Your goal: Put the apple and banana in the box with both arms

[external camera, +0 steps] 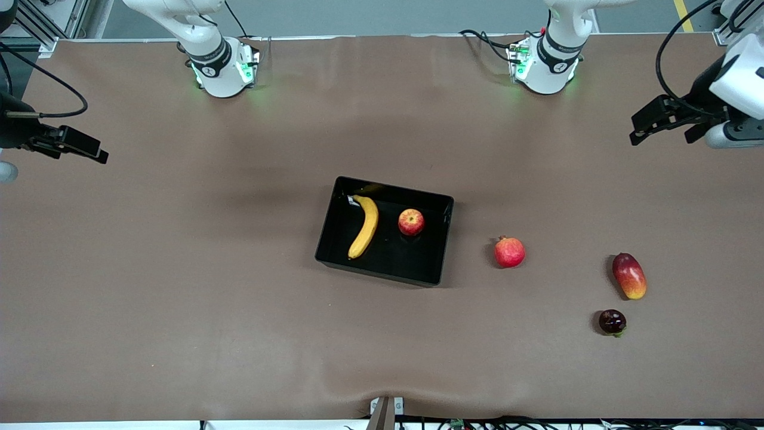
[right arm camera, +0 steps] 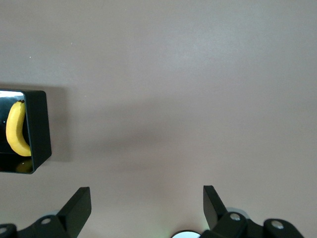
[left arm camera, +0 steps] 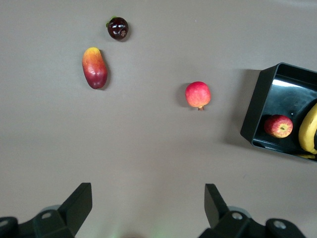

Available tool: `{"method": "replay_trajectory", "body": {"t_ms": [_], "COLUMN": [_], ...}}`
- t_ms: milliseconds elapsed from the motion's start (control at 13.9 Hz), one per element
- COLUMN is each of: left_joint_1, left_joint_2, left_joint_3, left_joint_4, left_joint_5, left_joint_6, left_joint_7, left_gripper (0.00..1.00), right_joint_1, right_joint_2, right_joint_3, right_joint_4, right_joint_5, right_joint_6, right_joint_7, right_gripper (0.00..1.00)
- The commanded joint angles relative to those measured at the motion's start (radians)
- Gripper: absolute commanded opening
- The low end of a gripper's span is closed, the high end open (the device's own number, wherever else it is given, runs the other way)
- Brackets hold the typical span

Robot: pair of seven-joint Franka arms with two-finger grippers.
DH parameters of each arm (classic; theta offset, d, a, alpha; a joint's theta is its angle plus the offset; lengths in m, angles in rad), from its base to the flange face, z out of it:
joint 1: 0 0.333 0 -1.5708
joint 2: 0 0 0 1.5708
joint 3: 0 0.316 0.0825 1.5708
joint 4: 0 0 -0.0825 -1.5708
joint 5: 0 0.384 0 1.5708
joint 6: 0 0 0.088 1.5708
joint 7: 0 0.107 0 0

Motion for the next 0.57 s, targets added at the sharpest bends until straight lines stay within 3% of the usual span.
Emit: {"method": "replay_trajectory", "body": {"t_ms": [0, 502], "left_joint_1": [0.007, 0.007], "left_joint_2": [-0.018, -0.017], "left_joint_3": [0.001, 0.001], "left_joint_4": [0.007, 0.014], "left_joint_5": [-0.012, 0.028], "left_joint_6": [-0.010, -0.012], "left_joint_7": [0.013, 0.011], "left_gripper": [1.00, 1.00], "right_joint_1": [0.002, 0.002], "right_joint_2": [-0.025, -0.025], "right_joint_3": [0.003, 0.003], "right_joint_4": [-0.018, -0.004], "right_joint_5": [-0.012, -0.012], "right_joint_6": [-0.002, -0.011], "right_joint_7": [0.019, 0.019], "right_gripper": [1.00, 1.00]}}
